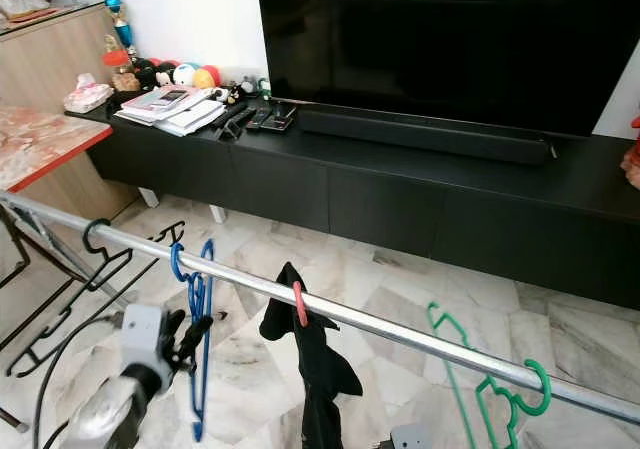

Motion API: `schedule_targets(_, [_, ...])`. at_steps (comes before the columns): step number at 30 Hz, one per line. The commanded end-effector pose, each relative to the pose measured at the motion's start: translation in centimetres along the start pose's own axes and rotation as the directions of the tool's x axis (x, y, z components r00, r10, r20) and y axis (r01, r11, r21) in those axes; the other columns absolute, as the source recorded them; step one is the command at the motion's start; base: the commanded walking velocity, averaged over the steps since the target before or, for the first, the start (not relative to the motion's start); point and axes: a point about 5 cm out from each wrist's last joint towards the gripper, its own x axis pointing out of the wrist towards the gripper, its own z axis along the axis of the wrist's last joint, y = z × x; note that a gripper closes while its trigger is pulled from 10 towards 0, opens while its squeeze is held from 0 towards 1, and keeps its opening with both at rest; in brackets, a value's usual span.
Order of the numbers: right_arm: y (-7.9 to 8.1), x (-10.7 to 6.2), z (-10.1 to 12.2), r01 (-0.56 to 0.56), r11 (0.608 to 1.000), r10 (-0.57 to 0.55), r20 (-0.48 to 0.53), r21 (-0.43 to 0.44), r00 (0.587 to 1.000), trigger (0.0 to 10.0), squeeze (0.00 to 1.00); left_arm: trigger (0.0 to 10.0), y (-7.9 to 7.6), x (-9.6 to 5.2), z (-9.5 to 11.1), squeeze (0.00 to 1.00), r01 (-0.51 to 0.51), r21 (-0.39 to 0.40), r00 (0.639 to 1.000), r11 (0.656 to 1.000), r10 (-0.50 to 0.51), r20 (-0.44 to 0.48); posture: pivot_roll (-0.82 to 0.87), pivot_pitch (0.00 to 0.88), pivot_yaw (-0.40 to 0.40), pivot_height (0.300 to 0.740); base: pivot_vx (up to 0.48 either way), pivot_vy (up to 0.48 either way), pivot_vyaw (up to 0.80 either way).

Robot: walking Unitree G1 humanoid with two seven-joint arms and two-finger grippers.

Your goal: Hang hanger

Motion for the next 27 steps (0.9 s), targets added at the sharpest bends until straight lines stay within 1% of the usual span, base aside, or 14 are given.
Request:
schedule_targets(1, [0.3,0.0,-0.4,-0.008,1.0,0.008,-0.012,-0.004,1.0,10.0,0.0,10.0,1.9,-1.5,-0.3,1.0,-0.109,-0.005,0.994,0.994,0.109,0.016,0.06,0.0,0.044,0.74,0.0,0.0,0.0])
schedule_targets(3, [0.3,0.0,-0.4,-0.008,1.0,0.008,-0.013,-0.004,1.0,10.0,0.0,10.0,2.9,-2.2,-0.7,1.0,-0.171,-0.011,0.985,0.985,0.171,0.016,0.06,0.0,0.044,0.74,0.0,0.0,0.0])
schedule_targets(4, [0.3,0.0,-0.4,-0.008,1.0,0.008,-0.014,-0.004,1.0,10.0,0.0,10.0,4.0,-2.7,-1.4,1.0,-0.242,0.003,0.97,0.97,0.242,-0.009,0.06,0.0,0.042,0.74,0.0,0.0,0.0])
schedule_targets(6, [0.4,0.0,-0.4,-0.011,1.0,0.011,-0.015,-0.008,1.0,10.0,0.0,10.0,5.8,-3.4,-2.6,1.0,-0.362,-0.031,0.931,0.932,0.36,-0.053,0.06,0.0,0.042,0.74,0.0,0.0,0.0])
schedule_targets(9, [0.4,0.0,-0.5,-0.013,1.0,0.013,-0.015,-0.008,1.0,10.0,0.0,10.0,6.5,-3.7,-3.9,1.0,-0.396,-0.045,0.913,0.917,0.388,-0.124,0.06,0.0,0.043,0.74,0.0,0.0,0.0])
schedule_targets(10, [0.4,0.0,-0.4,-0.013,1.0,0.013,-0.015,-0.007,1.0,10.0,0.0,10.0,6.6,-3.7,-4.9,0.54,-0.385,-0.042,0.91,0.922,0.372,-0.18,0.06,0.0,0.044,0.74,0.0,0.0,0.0])
schedule_targets(11, [0.4,0.0,-0.4,-0.013,1.0,0.013,-0.014,-0.007,1.0,10.0,0.0,10.0,6.6,-3.7,-5.0,0.0,-0.383,-0.041,0.909,0.923,0.369,-0.191,0.06,0.0,0.044,0.74,0.0,0.0,0.0])
schedule_targets(13, [0.5,0.0,-0.4,-0.01,1.0,0.01,-0.013,-0.002,1.0,10.0,0.0,10.0,6.3,-3.7,-7.0,0.0,-0.331,-0.036,0.904,0.943,0.306,-0.299,0.05,0.0,0.046,0.74,0.0,0.0,0.0])
schedule_targets(15, [0.5,0.0,-0.4,-0.007,1.0,0.007,-0.012,0.001,1.0,10.0,0.0,10.0,6.1,-3.6,-7.8,0.0,-0.314,-0.059,0.898,0.948,0.276,-0.342,0.05,0.0,0.045,0.74,0.0,0.0,0.0])
schedule_targets(18, [0.5,0.0,-0.4,-0.002,1.0,0.002,-0.011,0.008,1.0,10.0,0.0,10.0,4.5,-3.5,-9.4,0.0,-0.148,0.052,0.893,0.988,0.156,-0.423,0.06,0.0,0.043,0.74,0.0,0.0,0.0])
schedule_targets(19, [0.4,0.0,-0.3,-0.001,1.0,0.001,-0.01,0.008,1.0,10.0,0.0,10.0,3.9,-3.7,-10.1,0.0,-0.077,0.092,0.881,0.993,0.111,-0.461,0.05,0.0,0.043,0.74,0.0,0.0,0.0])
schedule_targets(21, [0.4,0.0,-0.3,0.0,1.0,0.001,-0.01,0.01,1.0,10.0,0.0,10.0,2.5,-4.1,-11.6,0.0,0.053,0.111,0.837,0.992,0.016,-0.547,0.05,0.0,0.043,0.74,0.0,0.0,0.0])
schedule_targets(22, [0.4,0.0,-0.3,0.0,1.0,0.0,-0.009,0.011,1.0,10.0,0.0,10.0,2.1,-4.2,-12.0,0.0,0.08,0.108,0.822,0.991,-0.005,-0.57,0.05,0.0,0.042,0.74,0.0,0.0,0.0])
schedule_targets(27, [0.4,0.0,-0.2,0.001,1.0,-0.001,-0.008,0.011,1.0,10.0,0.0,10.0,1.2,-5.0,-13.9,0.0,0.091,0.117,0.744,0.989,0.011,-0.668,0.05,0.0,0.039,0.74,0.0,0.0,0.0])
